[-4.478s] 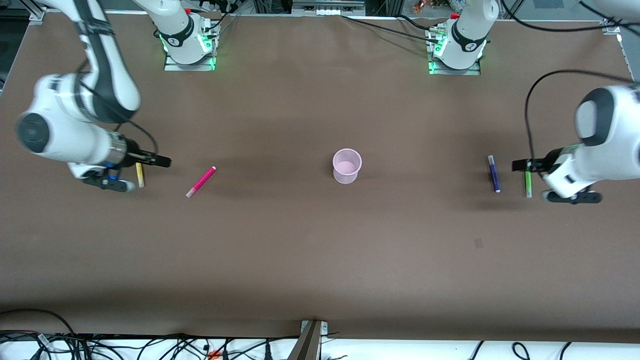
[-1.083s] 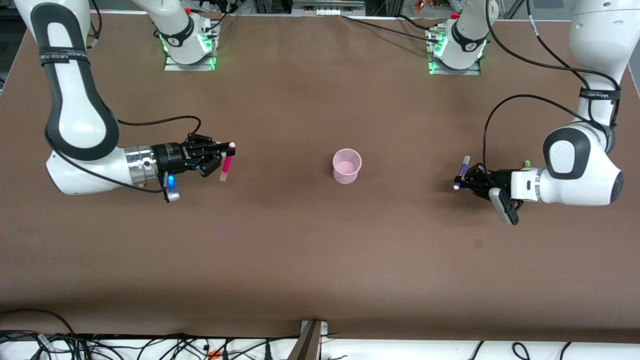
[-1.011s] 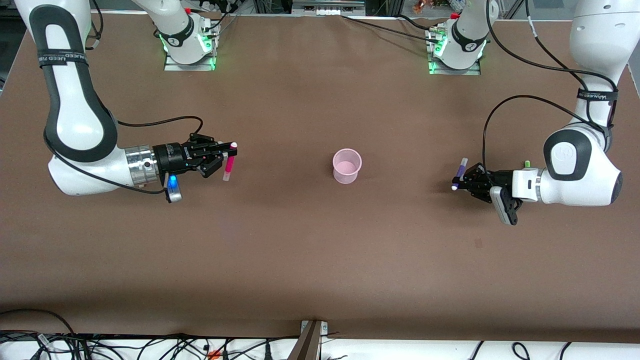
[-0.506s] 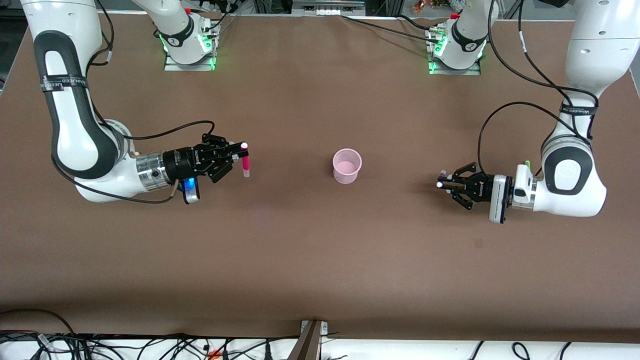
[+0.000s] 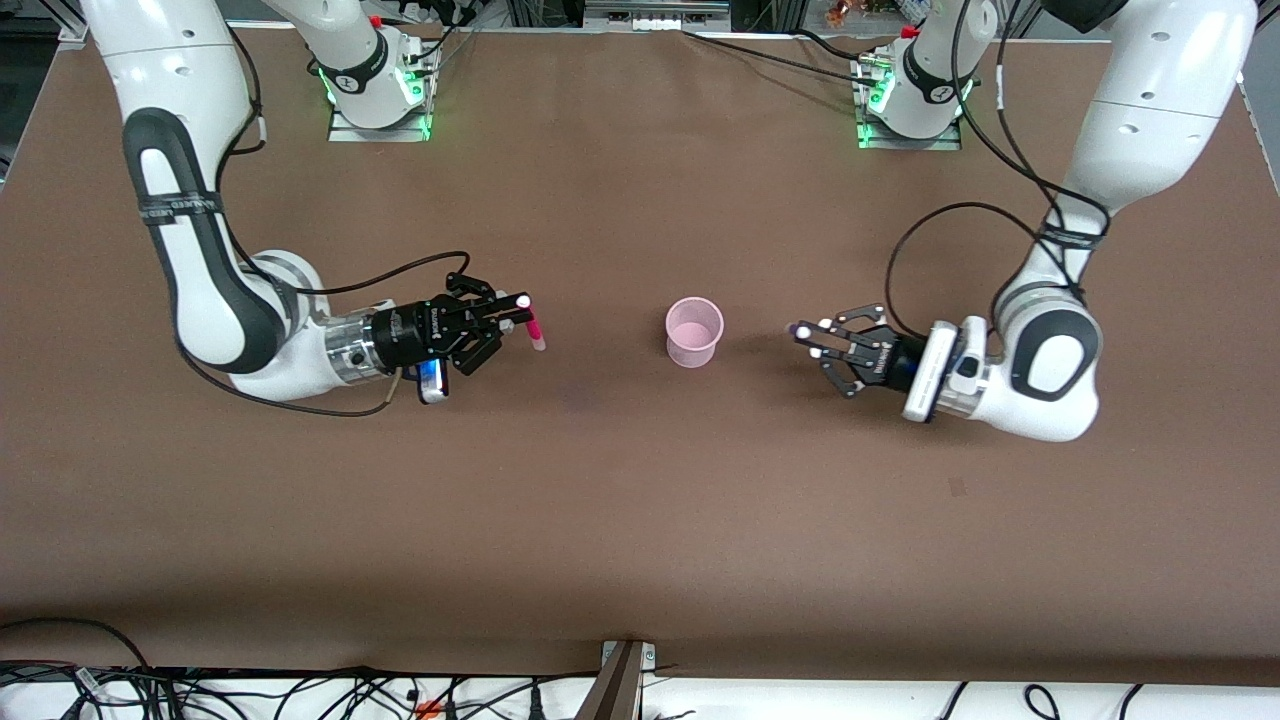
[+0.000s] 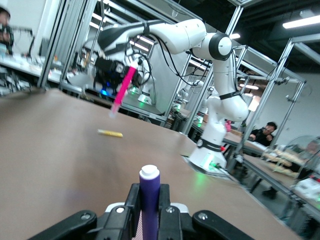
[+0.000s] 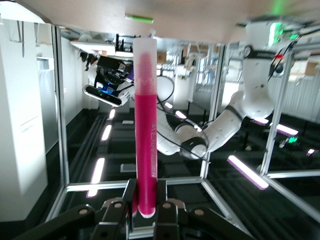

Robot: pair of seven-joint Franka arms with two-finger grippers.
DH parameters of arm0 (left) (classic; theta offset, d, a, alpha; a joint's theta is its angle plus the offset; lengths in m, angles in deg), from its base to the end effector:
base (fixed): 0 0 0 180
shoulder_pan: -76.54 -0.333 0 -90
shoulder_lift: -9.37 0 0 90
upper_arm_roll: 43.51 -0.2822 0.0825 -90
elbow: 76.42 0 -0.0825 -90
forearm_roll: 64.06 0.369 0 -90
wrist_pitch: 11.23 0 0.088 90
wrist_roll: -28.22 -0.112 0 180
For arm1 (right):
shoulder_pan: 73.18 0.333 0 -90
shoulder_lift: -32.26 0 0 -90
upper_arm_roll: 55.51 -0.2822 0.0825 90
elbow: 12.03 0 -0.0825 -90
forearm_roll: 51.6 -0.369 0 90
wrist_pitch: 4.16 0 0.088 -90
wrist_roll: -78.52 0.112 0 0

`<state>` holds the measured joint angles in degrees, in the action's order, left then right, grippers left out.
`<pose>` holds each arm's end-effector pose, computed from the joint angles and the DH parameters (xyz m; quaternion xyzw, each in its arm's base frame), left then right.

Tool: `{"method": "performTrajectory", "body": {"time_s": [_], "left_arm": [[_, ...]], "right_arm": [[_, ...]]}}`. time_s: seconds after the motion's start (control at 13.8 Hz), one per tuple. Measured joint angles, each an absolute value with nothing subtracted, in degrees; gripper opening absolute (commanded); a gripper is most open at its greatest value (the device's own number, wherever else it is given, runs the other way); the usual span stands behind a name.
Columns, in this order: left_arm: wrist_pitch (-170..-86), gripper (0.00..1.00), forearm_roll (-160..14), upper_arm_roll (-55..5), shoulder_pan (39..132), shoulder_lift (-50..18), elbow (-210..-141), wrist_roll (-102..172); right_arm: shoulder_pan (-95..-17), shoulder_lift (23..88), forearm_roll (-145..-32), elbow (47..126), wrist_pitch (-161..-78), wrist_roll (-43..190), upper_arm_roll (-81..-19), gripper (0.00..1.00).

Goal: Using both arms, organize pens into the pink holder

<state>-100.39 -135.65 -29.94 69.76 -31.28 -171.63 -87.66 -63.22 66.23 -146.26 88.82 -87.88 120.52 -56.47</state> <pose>0.5898 -0.1627 0.2254 0.5230 -0.5090 0.3111 0.6088 0.5730 0.2321 0.2745 -0.5208 0.3961 0.5725 0.4940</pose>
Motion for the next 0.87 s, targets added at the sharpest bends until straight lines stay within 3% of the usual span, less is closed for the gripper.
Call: {"method": "performTrajectory", "body": {"time_s": [0.51, 0.79, 0.87], "left_arm": [[-113.75, 0.00, -142.48, -24.23, 73.24, -31.71, -176.82, -105.49], [-115.18, 0.00, -147.21, -21.97, 73.28, -31.33, -182.26, -110.95], [-115.24, 0.25, -147.22, -21.97, 73.19, -31.04, -182.78, -111.31]], "right_arm": [[-62.44, 66.45, -147.44, 89.17, -87.90, 120.52, -56.44, 0.00], [-61.22, 66.46, -148.93, 89.31, -89.60, 120.54, -56.48, 0.00], [-60.29, 66.46, -150.40, 89.33, -90.97, 120.54, -56.51, 0.00]]}}
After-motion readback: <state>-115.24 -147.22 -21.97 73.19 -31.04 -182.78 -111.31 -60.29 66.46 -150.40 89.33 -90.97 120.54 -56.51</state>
